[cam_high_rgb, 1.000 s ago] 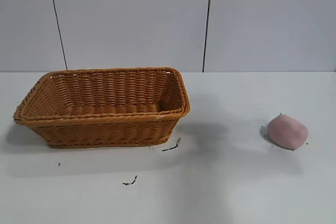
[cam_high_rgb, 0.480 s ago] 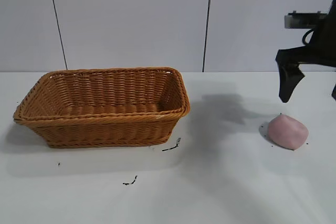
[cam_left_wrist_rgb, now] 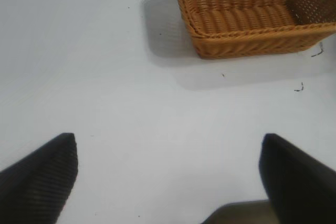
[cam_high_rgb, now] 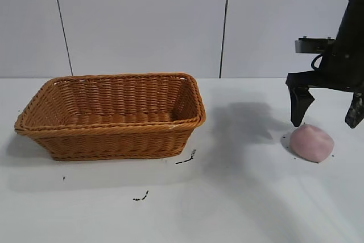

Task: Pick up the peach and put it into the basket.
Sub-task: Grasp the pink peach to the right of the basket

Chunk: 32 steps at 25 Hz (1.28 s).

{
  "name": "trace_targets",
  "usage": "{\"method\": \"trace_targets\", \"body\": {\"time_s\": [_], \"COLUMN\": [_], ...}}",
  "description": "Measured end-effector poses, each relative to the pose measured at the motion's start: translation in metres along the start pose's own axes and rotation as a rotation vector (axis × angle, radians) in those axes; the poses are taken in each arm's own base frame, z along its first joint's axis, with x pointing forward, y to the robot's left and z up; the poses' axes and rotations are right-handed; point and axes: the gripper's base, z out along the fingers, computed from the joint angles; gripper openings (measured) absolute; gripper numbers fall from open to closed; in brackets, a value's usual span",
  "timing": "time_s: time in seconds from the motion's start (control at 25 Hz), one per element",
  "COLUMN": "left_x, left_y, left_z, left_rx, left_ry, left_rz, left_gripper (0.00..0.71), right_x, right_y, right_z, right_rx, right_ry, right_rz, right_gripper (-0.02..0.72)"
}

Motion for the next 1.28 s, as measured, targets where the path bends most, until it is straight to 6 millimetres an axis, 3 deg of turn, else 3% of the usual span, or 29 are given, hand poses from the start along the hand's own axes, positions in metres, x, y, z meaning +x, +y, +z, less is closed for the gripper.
{"method": "trace_targets", "body": {"time_s": [0.16,0.4,0.56,0.64,0.68,0.8,0.88,1.08,1.16,1.28], "left_x": [0.0,0.0,0.0,0.0,0.0,0.0,0.0,0.0,0.0,0.0], "left_y": [0.0,0.0,0.0,0.0,0.0,0.0,0.0,0.0,0.0,0.0], "left_z": [0.0,0.0,0.0,0.0,0.0,0.0,0.0,0.0,0.0,0.0], "left_rx": [0.0,0.0,0.0,0.0,0.0,0.0,0.0,0.0,0.0,0.0], "left_ry": [0.0,0.0,0.0,0.0,0.0,0.0,0.0,0.0,0.0,0.0], "left_rz": [0.0,0.0,0.0,0.0,0.0,0.0,0.0,0.0,0.0,0.0], "left_gripper": [0.692,0.692,0.692,0.692,0.692,0.692,0.692,0.692,0.692,0.692], "right_x": [-0.002,0.0,0.0,0.0,0.0,0.0,-0.001,-0.011,-0.02,-0.037], "right_y": [0.0,-0.001,-0.001,-0.001,-0.001,-0.001,-0.001,0.0,0.001,0.004], "right_z": [0.004,0.031,0.034,0.034,0.034,0.034,0.033,0.015,-0.007,-0.059], "right_rx": [-0.001,-0.005,-0.005,-0.005,-0.005,-0.006,-0.01,-0.013,-0.012,-0.008], "right_ry": [-0.019,0.045,0.049,0.048,0.048,0.048,0.046,0.029,-0.019,-0.145], "right_rz": [0.003,0.006,0.005,0.005,0.005,0.007,0.005,-0.021,-0.027,-0.038], "right_gripper": [0.689,0.689,0.683,0.614,0.543,0.221,0.09,0.029,0.024,0.024]}}
